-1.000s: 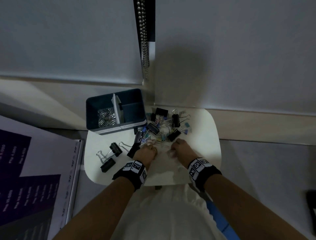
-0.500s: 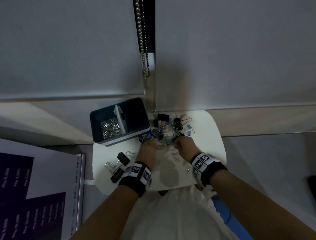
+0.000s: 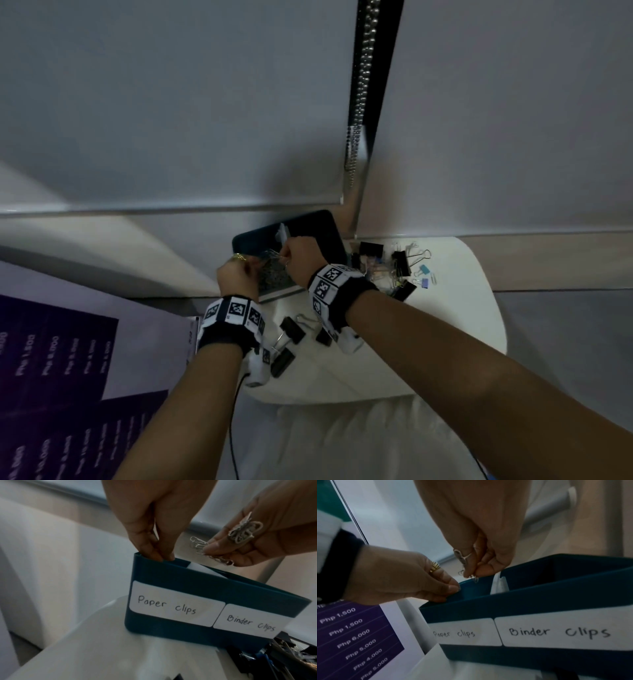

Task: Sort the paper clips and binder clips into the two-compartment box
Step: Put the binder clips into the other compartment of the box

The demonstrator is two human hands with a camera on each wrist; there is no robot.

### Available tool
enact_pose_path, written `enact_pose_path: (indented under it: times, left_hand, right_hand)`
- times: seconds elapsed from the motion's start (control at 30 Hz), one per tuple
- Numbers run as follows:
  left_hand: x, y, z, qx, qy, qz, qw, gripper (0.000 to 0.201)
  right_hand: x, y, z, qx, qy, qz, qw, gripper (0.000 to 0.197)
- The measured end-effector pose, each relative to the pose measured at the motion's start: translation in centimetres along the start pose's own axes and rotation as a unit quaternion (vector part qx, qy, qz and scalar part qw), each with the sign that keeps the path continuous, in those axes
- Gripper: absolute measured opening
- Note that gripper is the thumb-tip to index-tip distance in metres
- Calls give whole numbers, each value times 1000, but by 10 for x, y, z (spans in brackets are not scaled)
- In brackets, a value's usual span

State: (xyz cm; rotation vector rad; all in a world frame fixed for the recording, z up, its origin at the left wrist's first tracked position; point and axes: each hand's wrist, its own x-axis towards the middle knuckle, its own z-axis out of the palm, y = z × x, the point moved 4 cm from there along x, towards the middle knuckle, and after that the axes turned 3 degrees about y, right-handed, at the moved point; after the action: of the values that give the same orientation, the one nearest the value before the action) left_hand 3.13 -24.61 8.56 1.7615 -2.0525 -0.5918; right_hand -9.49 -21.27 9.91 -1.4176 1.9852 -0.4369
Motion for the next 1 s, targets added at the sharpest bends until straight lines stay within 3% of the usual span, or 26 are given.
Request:
enact_pose_path:
  times: [0.23,0.43,0.53,0.6,0.67,0.73,0.83,0.93,1.0]
  left_hand:
    - [1,-7,4,30,-47,54,997,27]
    - [-38,26,-8,-77,32,164,983,15]
    - [-72,53,20,-103,-46,243,963,12]
    - [-97,71,59,-77,-201,280,936,19]
    - [-127,89,95,-28,-352,308,883,30]
    - [-151,103,121,38,-430,313,846,35]
    - [-180,125,151,87,-476,376,790,44]
    - [-199,134,174,161,-430,492,740,66]
    - [-207,132,185,227,-408,498,731,70]
  right_hand:
    - [4,-4,14,-15,-22,-36,999,27]
    - [-57,31,-16,19,82,-95,992,23]
    - [-103,91,-34,33,146,-41,988,17]
    - [-137,142,-40,26,180,38,983,21]
    - [-170,191,-42,-7,189,141,972,24]
    - [-195,228,-35,-31,165,233,958,26]
    - [-211,255,-17,-18,149,265,952,33]
    - [-209,265,-3,-12,144,255,956,33]
    - [-205,267,1,-3,160,240,957,30]
